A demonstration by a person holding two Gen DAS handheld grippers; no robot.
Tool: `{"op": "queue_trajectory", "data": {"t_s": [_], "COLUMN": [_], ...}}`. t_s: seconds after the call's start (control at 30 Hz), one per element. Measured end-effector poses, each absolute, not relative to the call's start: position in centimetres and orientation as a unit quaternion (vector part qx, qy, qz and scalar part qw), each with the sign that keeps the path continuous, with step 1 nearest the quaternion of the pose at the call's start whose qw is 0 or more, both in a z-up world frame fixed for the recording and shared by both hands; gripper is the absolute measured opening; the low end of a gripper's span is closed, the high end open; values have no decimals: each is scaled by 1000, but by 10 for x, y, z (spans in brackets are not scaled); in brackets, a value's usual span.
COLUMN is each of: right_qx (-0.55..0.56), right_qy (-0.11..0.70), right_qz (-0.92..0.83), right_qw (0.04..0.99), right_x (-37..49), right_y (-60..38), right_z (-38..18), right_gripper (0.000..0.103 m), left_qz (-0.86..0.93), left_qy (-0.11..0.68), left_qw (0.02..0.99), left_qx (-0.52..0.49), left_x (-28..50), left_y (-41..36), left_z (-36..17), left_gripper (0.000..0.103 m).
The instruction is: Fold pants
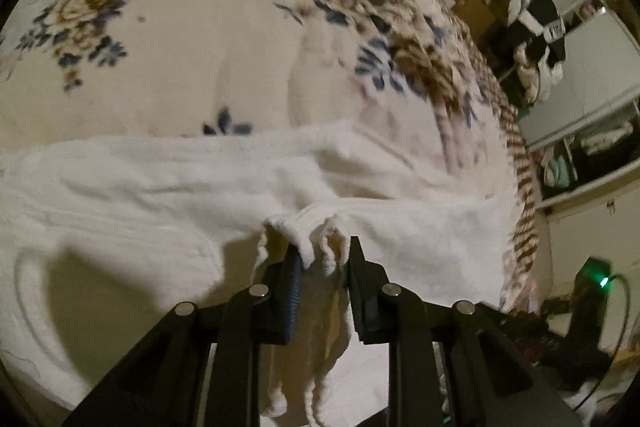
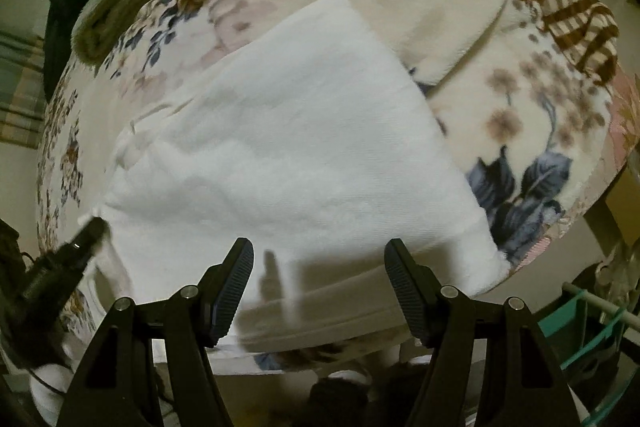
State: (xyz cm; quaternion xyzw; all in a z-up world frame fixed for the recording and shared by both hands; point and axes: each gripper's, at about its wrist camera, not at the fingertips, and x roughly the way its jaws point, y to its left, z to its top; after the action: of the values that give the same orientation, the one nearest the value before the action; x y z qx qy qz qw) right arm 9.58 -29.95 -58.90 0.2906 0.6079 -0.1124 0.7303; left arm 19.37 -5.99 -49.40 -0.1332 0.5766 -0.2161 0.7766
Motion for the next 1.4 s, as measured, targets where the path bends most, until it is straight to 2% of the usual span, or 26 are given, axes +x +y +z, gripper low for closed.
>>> {"op": "queue_trajectory", "data": {"t_s": [0.1,0.23,0.3,0.33,0.37,0.4,0.43,0.47,0.63,0.77,0.87,0.97,1.03,1.07,1.1,1.13,1.27,1.4], "right_qx": [284,261,247,236,224,214,196,183,146,153,163,155,147,142,135,129,132,140], "right_qy": [615,635,643,646,649,652,658,661,663,663,666,671,675,677,680,681,689,688], "right_qz": [-103,-94,-96,-98,-99,-101,-108,-116,-130,-116,-106,-103,-105,-106,-109,-113,-117,-114], "right_qw": [728,721,719,719,721,721,719,718,723,724,720,717,716,714,713,712,702,703], "right_x": [106,111,111,112,113,114,115,116,121,125,129,139,148,152,155,157,165,170], "right_y": [-287,-275,-271,-267,-262,-257,-251,-246,-223,-210,-205,-198,-192,-188,-186,-185,-174,-168], "right_z": [-591,-595,-594,-593,-592,-592,-592,-592,-587,-582,-577,-574,-573,-573,-574,-575,-582,-584], "right_gripper": [71,71,74,79,84,95,101,101,102,102,102,102,102,102,102,102,102,102], "left_qz": [-200,-201,-200,-198,-193,-180,-167,-155,-78,17,90,114,116,111,115,113,81,69], "left_qy": [592,614,609,603,596,594,598,596,597,564,539,517,499,483,477,478,463,448], "left_qw": [769,744,749,757,765,772,775,778,782,781,760,749,754,764,779,785,798,813], "left_qx": [-136,-170,-166,-158,-148,-133,-123,-124,-160,-267,-351,-399,-412,-413,-391,-377,-376,-366], "left_x": [204,213,208,202,195,186,178,168,126,92,74,73,76,76,78,81,85,99], "left_y": [-53,-43,-43,-43,-40,-38,-35,-28,19,86,138,171,187,192,193,193,197,206], "left_z": [-514,-535,-525,-518,-512,-506,-503,-500,-493,-492,-513,-540,-546,-542,-536,-534,-528,-511], "left_gripper": [17,21,29,32,47,82,97,102,102,102,102,99,90,62,21,14,9,8]}}
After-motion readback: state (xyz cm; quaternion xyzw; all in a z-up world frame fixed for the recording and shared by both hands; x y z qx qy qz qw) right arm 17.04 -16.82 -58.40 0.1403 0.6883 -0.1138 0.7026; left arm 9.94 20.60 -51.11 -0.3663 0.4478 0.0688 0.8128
